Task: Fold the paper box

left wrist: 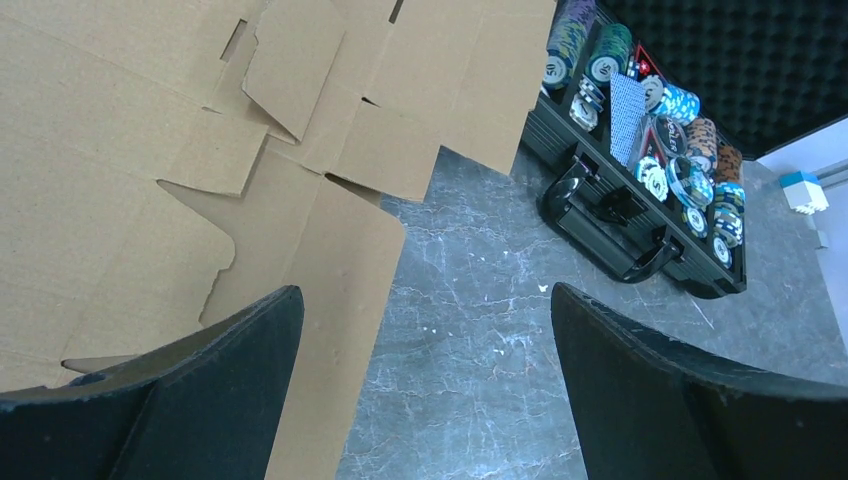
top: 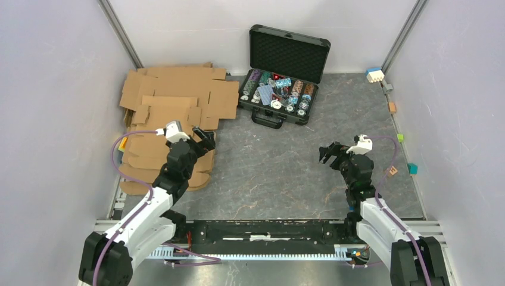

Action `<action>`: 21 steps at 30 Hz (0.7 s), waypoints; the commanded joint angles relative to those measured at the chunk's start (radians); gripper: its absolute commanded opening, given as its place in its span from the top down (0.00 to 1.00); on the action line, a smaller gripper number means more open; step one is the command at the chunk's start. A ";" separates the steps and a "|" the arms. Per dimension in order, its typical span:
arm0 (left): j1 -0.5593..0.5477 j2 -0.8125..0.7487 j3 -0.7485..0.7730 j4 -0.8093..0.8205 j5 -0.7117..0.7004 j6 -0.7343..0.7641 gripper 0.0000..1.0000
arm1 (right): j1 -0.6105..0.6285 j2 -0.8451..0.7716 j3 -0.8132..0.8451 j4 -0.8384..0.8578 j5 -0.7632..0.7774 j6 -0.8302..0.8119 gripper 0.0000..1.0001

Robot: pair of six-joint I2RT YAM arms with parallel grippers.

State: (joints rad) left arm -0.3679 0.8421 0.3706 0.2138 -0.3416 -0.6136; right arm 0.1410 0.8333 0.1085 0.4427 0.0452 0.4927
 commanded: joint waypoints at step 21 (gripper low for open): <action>-0.001 0.543 0.599 -0.597 -0.550 0.242 0.15 | -0.004 -0.096 -0.033 0.042 0.055 0.046 0.02</action>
State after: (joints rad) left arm -0.3679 1.2907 0.8951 -0.2859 -0.7551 -0.4889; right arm 0.1410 0.7513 0.0914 0.4335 0.0883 0.5232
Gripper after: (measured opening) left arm 0.870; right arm 0.982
